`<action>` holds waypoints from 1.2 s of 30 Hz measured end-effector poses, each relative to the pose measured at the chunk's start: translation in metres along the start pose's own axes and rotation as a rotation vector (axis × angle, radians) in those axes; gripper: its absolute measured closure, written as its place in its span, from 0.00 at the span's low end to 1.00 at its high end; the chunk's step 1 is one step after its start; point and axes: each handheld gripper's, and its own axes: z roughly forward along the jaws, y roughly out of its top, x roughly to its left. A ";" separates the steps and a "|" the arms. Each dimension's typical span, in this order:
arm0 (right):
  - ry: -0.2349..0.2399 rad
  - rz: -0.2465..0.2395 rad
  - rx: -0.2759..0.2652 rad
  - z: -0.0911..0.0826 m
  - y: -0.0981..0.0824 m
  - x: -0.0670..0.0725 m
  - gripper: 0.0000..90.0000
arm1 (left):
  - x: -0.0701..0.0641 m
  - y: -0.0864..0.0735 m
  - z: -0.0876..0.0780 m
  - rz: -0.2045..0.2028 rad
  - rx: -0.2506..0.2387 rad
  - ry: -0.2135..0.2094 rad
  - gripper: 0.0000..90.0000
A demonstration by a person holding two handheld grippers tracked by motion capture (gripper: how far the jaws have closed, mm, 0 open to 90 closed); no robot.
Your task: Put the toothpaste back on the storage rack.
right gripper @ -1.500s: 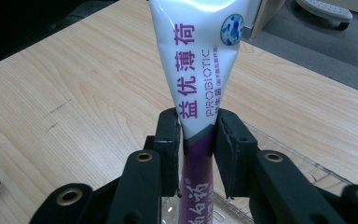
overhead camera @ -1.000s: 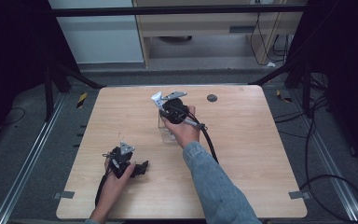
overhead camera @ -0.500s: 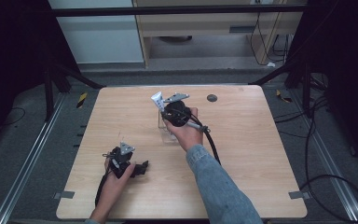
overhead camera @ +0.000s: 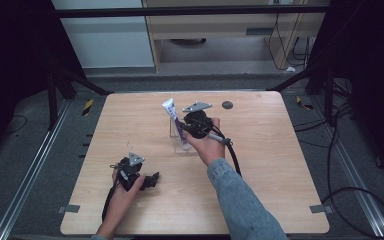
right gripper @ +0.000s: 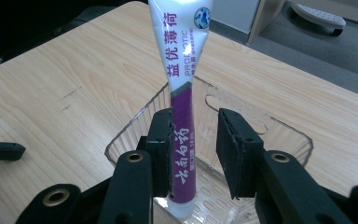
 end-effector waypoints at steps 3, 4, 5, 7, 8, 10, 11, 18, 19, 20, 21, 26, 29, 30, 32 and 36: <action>-0.002 0.002 -0.005 -0.005 -0.002 -0.002 0.74 | 0.000 0.000 0.000 0.000 0.000 0.000 0.00; 0.000 0.006 -0.005 -0.006 -0.002 -0.003 0.74 | 0.000 0.000 0.000 0.000 0.000 0.000 0.00; -0.003 0.005 -0.005 -0.008 -0.003 -0.004 0.74 | 0.000 0.000 0.000 0.000 0.000 0.000 0.00; -0.005 0.004 -0.005 -0.011 -0.005 -0.006 0.73 | 0.000 0.000 0.000 0.000 0.000 0.000 0.00; -0.005 0.004 -0.005 -0.011 -0.005 -0.006 0.73 | 0.000 0.000 0.000 0.000 0.000 0.000 0.00; -0.006 0.006 -0.009 -0.014 -0.006 -0.008 0.73 | 0.000 0.000 0.000 0.000 0.000 0.000 0.00; -0.007 0.010 -0.010 -0.016 -0.006 -0.009 0.73 | 0.000 0.000 0.000 0.000 0.000 0.000 0.00; -0.008 0.013 -0.017 -0.024 -0.010 -0.014 0.72 | 0.000 0.000 0.000 0.000 0.000 0.000 0.00; -0.008 0.012 -0.016 -0.025 -0.011 -0.015 0.72 | 0.000 0.000 0.000 0.001 0.000 0.000 0.00; -0.008 0.012 -0.016 -0.027 -0.012 -0.016 0.72 | 0.000 0.000 0.000 0.001 0.000 0.000 0.00; -0.009 0.015 -0.015 -0.028 -0.013 -0.017 0.72 | 0.000 0.000 0.000 0.001 0.000 0.000 0.00; -0.017 0.022 -0.017 -0.033 -0.017 -0.022 0.70 | 0.000 0.000 0.000 0.000 0.000 0.000 0.00; -0.025 0.033 -0.016 -0.039 -0.019 -0.027 0.67 | 0.000 0.000 0.000 0.001 0.000 0.000 0.00; -0.025 0.033 -0.016 -0.039 -0.019 -0.027 0.67 | 0.000 0.000 0.000 0.000 0.000 0.000 0.00; -0.026 0.035 -0.018 -0.042 -0.021 -0.030 0.65 | 0.000 0.000 0.000 0.000 0.000 0.000 0.00; -0.036 0.053 -0.027 -0.047 -0.024 -0.036 0.60 | 0.000 0.000 0.000 0.000 0.000 0.000 0.00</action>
